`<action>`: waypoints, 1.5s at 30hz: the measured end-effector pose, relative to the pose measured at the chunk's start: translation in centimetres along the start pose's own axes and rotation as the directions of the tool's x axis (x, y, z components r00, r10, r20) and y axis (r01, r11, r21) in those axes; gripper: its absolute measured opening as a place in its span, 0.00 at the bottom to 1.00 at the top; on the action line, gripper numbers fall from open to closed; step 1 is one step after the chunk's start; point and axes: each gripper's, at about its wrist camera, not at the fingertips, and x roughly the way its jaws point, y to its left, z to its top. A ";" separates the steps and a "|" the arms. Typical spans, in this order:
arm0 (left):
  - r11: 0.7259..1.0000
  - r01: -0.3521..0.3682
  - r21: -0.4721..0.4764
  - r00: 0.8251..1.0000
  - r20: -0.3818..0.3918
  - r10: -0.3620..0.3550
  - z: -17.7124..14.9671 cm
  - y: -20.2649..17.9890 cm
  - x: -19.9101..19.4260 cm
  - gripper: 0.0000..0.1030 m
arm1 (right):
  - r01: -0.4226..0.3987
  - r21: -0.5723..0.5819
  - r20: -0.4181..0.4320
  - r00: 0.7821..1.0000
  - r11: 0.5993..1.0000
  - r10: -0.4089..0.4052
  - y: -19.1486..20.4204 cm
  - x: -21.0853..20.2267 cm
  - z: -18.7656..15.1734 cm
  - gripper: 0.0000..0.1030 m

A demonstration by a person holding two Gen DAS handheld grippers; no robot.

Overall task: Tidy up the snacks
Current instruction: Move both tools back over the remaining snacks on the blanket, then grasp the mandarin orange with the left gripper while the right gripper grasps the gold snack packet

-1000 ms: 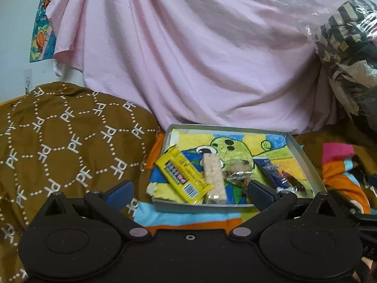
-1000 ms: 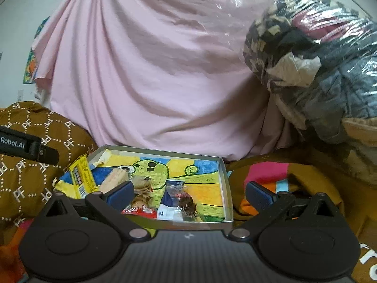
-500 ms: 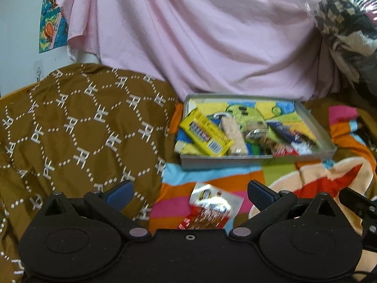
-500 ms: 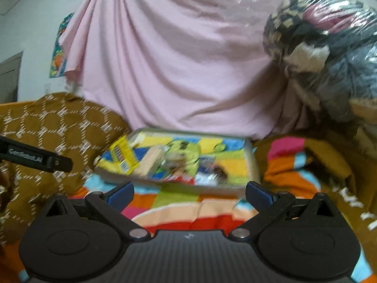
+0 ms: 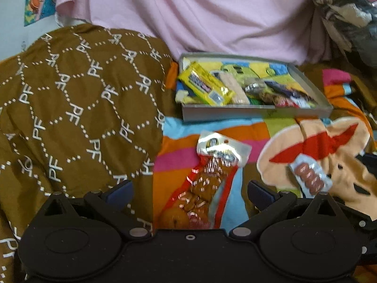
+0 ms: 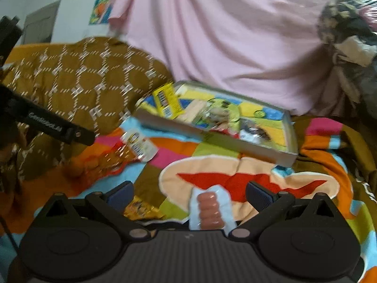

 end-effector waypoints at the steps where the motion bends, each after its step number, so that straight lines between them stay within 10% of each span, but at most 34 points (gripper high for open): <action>1: 1.000 0.005 0.009 1.000 -0.010 -0.005 -0.2 0.0 0.2 0.99 | -0.012 -0.007 -0.008 1.000 1.000 0.012 0.2 0.1 0.0 1.00; 17: 0.995 0.034 0.099 0.992 -0.125 -0.022 -2.6 1.0 2.4 0.99 | -0.156 -0.118 -0.131 0.981 0.981 0.141 3.8 1.6 -0.6 1.00; 36: 0.997 0.044 0.056 0.989 -0.145 -0.035 -2.7 2.2 3.2 0.99 | -0.247 0.184 -0.284 0.913 0.951 0.292 2.1 6.5 -0.9 1.00; 45: 0.987 0.137 0.087 0.981 -0.150 -0.123 -2.7 1.8 3.6 0.93 | -0.263 0.416 -0.286 0.871 0.871 0.400 -0.3 8.9 -1.7 0.99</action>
